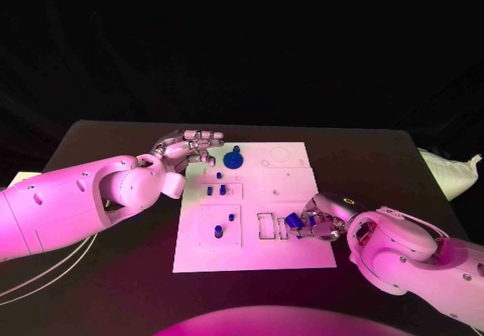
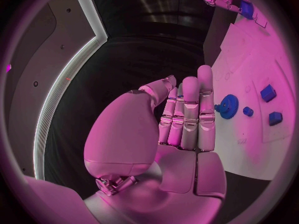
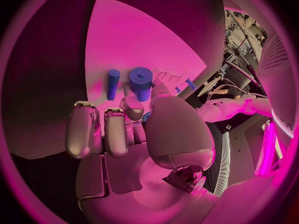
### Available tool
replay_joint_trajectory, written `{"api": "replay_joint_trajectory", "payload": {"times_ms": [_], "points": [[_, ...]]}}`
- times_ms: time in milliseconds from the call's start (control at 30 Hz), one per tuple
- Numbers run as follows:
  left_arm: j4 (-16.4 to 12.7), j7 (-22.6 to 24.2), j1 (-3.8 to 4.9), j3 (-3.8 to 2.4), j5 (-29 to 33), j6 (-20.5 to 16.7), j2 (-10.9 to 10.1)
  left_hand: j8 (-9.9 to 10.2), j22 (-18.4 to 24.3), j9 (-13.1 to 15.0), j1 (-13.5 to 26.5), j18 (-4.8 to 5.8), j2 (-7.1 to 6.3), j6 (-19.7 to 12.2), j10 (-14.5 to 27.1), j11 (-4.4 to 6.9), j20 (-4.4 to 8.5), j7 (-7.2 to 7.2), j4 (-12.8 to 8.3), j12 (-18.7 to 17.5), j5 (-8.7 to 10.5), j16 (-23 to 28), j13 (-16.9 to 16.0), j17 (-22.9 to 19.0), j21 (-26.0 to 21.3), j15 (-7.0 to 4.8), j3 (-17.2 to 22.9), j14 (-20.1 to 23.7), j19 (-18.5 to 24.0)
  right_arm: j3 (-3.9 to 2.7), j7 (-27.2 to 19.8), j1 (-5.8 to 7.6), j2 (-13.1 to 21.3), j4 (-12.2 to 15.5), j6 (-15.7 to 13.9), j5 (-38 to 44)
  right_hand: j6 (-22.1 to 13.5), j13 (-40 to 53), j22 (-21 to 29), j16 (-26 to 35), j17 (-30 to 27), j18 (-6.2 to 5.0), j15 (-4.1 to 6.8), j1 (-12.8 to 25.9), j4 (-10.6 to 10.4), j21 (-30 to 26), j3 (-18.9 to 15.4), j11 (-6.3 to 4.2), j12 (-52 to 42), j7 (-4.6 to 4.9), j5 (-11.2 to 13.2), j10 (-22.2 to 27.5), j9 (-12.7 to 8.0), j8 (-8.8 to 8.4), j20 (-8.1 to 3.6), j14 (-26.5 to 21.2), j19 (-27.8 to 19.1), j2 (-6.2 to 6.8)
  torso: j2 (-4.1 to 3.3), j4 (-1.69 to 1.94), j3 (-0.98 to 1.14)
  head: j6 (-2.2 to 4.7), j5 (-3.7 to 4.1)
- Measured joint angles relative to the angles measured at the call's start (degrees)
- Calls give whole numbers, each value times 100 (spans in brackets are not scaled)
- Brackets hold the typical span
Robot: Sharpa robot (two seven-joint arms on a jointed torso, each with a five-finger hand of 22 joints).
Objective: Assemble the parts on the task board
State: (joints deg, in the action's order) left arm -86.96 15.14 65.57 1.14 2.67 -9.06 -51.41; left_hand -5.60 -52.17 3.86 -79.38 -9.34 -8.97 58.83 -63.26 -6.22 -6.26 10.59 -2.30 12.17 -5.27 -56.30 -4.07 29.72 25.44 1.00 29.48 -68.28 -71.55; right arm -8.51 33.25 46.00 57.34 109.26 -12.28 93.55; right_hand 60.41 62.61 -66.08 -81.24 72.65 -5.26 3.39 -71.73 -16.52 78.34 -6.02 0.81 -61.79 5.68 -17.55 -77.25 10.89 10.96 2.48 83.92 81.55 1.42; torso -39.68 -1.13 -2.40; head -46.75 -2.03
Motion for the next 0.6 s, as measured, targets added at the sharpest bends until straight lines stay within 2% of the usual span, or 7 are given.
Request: {"api": "replay_joint_trajectory", "payload": {"times_ms": [100,200,300,367,600], "points": [[-2,-1,0,0,0,1,-2,0,0,0,0,0,0,0,0,0,0,0,0,0,0,0,0,0,0,0,0,0,0,-18,-3,2,-62,-62,-4,23,31,76,-9,-21,0,0,-1,-101,19,0,19,-1,-45,-31,-132,2,45,13,0,0,0,-97,1,0,-2,-3,-4],[-5,-2,0,0,0,3,-3,0,0,0,0,0,0,0,0,0,0,0,0,0,0,0,0,0,0,1,0,-1,0,-29,-11,4,-103,-102,-27,41,61,141,-12,-21,8,0,-1,-307,89,0,89,-4,-74,-61,-151,-2,75,57,0,0,0,-164,2,1,-2,-9,-8],[-7,-4,0,0,0,5,-6,0,0,0,0,0,0,0,0,0,0,0,0,0,0,0,0,0,0,2,0,-1,0,-28,-12,-2,-114,-120,-81,47,103,229,-31,-33,29,0,36,-340,78,22,101,-67,-125,-103,154,-64,134,103,0,8,0,-158,5,1,-2,-13,-13],[-8,-4,0,0,0,6,-7,0,0,0,0,0,0,0,0,0,0,0,0,0,0,0,0,0,0,2,0,-2,0,-21,-11,-12,-109,-117,-138,43,108,298,-54,-46,51,0,43,-340,46,22,134,-96,-193,-101,272,-93,144,126,-21,1,21,-158,7,0,-2,-16,-15],[-9,-6,0,0,0,14,-15,0,0,0,0,1,0,0,0,0,0,0,0,0,0,0,0,1,0,3,0,-3,0,6,8,-58,37,117,-544,-188,136,377,-84,-69,87,0,43,-371,96,44,320,-126,-228,-73,329,-124,141,126,-21,1,21,-187,8,-11,-1,-3,-20]]}}
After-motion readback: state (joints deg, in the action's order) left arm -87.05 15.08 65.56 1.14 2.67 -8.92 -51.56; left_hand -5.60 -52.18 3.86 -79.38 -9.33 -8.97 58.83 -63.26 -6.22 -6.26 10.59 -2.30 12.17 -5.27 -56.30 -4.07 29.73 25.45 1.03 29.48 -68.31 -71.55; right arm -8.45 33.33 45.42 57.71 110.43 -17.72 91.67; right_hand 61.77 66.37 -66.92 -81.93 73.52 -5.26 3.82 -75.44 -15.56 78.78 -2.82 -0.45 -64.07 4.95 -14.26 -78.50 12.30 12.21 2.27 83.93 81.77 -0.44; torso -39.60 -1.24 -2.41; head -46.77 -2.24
